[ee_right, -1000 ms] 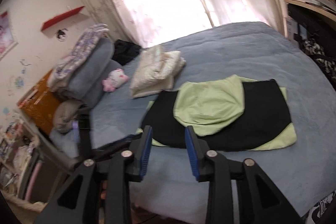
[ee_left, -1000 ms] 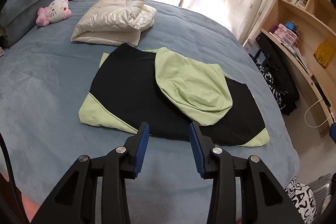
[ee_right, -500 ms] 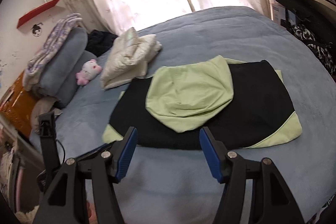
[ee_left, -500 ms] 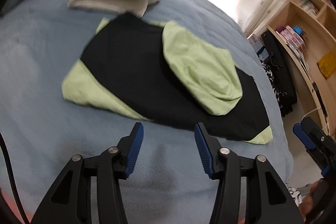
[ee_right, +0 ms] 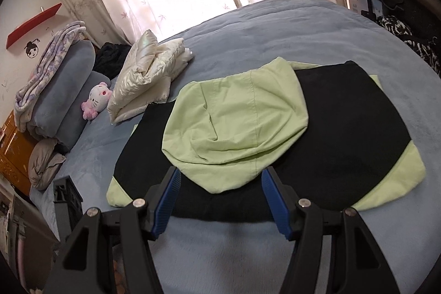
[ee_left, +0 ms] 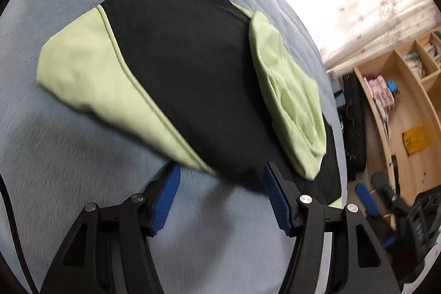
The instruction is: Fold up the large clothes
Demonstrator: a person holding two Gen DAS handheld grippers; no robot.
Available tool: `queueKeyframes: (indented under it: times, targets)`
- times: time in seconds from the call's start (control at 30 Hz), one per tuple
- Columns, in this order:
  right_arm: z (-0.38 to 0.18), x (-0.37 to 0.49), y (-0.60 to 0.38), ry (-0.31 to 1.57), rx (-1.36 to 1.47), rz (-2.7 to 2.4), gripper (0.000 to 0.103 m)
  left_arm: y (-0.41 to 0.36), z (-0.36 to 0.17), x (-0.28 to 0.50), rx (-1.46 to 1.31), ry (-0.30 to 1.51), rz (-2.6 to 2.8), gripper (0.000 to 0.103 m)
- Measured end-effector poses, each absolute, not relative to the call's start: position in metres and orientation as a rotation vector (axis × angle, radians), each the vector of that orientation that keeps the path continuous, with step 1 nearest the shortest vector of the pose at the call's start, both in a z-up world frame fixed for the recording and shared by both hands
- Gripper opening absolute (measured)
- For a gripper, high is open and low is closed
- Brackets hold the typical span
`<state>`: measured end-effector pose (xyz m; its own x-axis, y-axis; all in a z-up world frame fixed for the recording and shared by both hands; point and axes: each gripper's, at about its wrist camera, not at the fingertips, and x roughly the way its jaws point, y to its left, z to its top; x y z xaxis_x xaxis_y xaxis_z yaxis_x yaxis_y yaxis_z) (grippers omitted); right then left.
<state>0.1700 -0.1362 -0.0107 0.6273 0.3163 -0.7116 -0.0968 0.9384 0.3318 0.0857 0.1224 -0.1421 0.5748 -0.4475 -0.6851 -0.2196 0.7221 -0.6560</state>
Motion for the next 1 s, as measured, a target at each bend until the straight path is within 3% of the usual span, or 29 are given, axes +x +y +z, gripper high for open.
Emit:
queueKeyframes:
  times: [0.2,0.37,0.43,0.47,0.53,0.57,0.63,0.73,1.0]
  targets:
    - [-0.026,0.191,-0.118,0.859,0.210,0.259,0.061,0.137,-0.151,0.117,-0.834,0.949,-0.133,0.061]
    - [-0.030,0.219,-0.097,0.817,0.125,0.286,0.050,0.133,-0.150,0.145,-0.788,0.932,-0.092,0.061]
    - [-0.034,0.235,-0.091,0.802,0.093,0.277,0.040,0.139,-0.148,0.149,-0.786,0.919,-0.069,0.059]
    - [-0.038,0.245,-0.088,0.794,0.077,0.266,0.032,0.141,-0.146,0.151,-0.780,0.912,-0.054,0.056]
    - [-0.048,0.261,-0.086,0.811,0.059,0.254,0.019,0.144,-0.143,0.154,-0.756,0.901,-0.009,0.036]
    - [-0.056,0.269,-0.085,0.832,0.049,0.243,0.018,0.144,-0.142,0.154,-0.740,0.897,0.006,0.025]
    - [-0.073,0.279,-0.084,0.883,0.035,0.228,0.017,0.142,-0.136,0.155,-0.700,0.868,0.020,0.016]
    - [-0.105,0.282,-0.086,0.976,0.031,0.221,0.016,0.121,-0.113,0.149,-0.510,0.798,0.061,0.010]
    - [-0.114,0.268,-0.098,0.921,0.080,0.256,0.016,0.039,-0.042,0.135,-0.129,0.561,0.084,0.007]
